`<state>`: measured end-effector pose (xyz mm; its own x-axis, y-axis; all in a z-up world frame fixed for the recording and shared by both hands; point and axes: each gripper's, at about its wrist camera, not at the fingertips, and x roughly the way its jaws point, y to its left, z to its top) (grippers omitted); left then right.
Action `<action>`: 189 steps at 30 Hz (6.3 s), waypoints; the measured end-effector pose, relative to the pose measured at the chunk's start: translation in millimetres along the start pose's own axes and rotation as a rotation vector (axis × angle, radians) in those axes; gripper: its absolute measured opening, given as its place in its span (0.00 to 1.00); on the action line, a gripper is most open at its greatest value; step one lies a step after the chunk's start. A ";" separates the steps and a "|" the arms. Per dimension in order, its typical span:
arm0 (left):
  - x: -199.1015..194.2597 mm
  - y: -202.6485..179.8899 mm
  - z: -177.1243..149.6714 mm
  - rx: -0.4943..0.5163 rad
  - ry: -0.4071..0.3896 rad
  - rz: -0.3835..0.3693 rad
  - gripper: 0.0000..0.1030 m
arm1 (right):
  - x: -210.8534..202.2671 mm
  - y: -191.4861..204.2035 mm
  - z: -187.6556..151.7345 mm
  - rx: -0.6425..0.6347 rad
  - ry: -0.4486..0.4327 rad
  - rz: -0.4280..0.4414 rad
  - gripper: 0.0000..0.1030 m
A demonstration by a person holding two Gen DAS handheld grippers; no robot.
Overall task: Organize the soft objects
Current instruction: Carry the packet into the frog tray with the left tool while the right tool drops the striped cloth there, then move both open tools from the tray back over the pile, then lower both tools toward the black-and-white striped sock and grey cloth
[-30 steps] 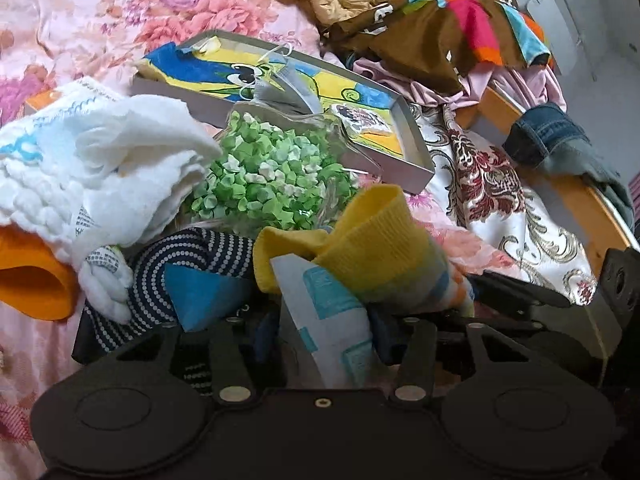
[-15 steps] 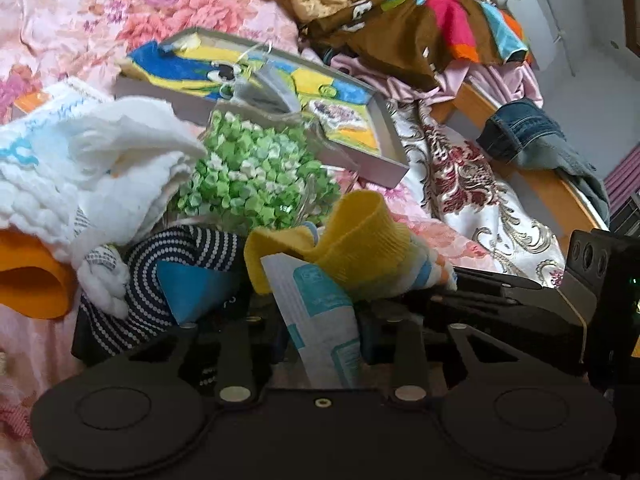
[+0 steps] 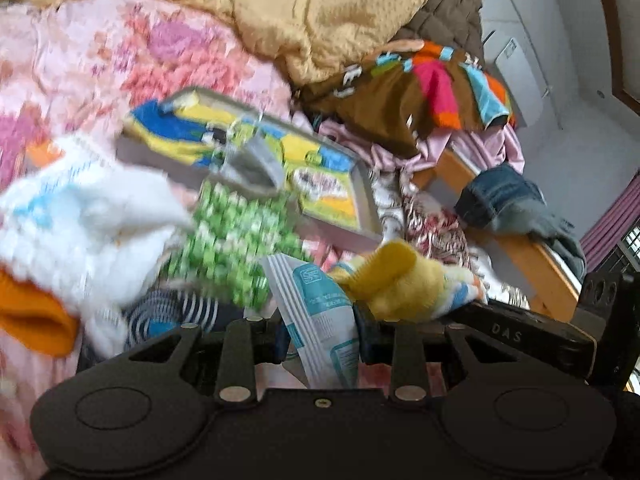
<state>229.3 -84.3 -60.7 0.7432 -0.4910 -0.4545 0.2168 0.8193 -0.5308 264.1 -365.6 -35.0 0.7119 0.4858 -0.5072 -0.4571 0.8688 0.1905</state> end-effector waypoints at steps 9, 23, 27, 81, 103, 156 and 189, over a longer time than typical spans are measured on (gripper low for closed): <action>51.9 -12.7 64.0 0.069 -0.112 -0.026 0.33 | 15.3 -27.6 57.6 -0.064 -0.089 -0.080 0.15; 147.8 -4.9 139.8 0.080 -0.166 0.045 0.33 | 105.0 -73.2 85.8 -0.020 -0.087 -0.175 0.15; 169.2 2.0 140.1 0.095 -0.154 0.053 0.33 | 125.5 -73.5 84.9 -0.097 -0.053 -0.178 0.15; 66.3 -16.9 108.4 0.212 -0.201 0.190 0.88 | 28.4 -4.6 91.0 -0.180 -0.148 -0.302 0.97; -81.2 20.0 62.6 0.164 -0.272 0.303 0.97 | -33.4 116.0 56.1 -0.128 -0.370 -0.185 1.00; -142.7 -1.1 19.3 0.197 0.216 0.562 0.99 | -14.3 150.8 -53.0 -0.269 -0.025 0.061 1.00; 26.8 51.9 -1.6 0.077 0.443 0.362 0.98 | 86.5 95.5 -68.5 -0.396 0.147 -0.021 0.74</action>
<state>259.4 -55.5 -101.6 0.4464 -0.2384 -0.8625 0.0557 0.9694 -0.2392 245.5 -247.2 -118.3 0.6526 0.4241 -0.6279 -0.6331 0.7604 -0.1445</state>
